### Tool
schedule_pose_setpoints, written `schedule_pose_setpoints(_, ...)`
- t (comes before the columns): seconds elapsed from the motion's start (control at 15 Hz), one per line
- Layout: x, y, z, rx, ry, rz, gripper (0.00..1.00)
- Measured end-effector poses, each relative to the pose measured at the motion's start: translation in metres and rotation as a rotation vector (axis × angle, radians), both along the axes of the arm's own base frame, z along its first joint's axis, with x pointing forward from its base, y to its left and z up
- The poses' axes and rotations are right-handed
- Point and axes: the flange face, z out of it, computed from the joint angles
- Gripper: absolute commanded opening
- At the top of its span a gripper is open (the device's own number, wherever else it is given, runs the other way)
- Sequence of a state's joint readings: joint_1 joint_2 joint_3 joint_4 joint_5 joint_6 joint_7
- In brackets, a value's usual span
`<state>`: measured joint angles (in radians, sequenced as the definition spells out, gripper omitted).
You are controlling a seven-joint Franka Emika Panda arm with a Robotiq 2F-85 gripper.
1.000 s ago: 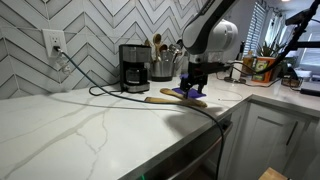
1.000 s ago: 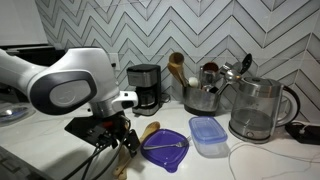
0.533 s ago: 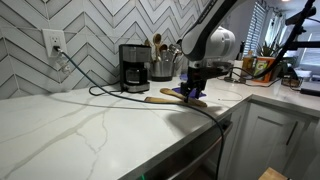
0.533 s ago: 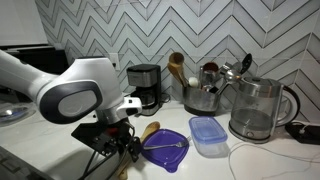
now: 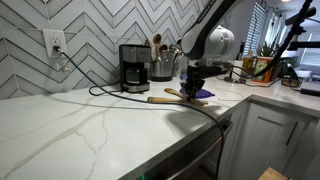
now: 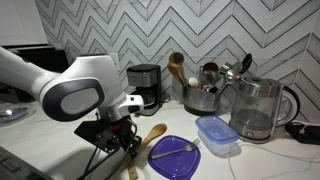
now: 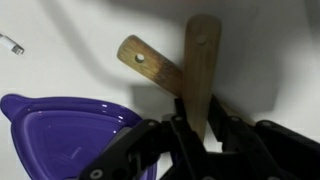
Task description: Move the wooden fork to the left
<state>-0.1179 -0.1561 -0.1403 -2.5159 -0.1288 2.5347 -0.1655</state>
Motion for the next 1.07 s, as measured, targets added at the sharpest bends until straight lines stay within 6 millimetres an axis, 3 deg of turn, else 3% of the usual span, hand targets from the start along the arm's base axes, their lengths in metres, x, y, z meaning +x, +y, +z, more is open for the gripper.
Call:
schedule_pose_setpoints(0.27, 0.0, 0.0, 0.002, 0.001, -0.004, -0.001, 0.07)
schedule_pose_setpoints(0.47, 0.0, 0.0, 0.014, -0.005, -0.029, 0.019, 0.07)
schedule_pose_setpoints(0.8, -0.012, 0.019, 0.065, -0.01, -0.087, 0.163, 0.07)
schedule_pose_setpoints(1.07, -0.041, 0.048, 0.109, -0.02, -0.077, 0.314, 0.07)
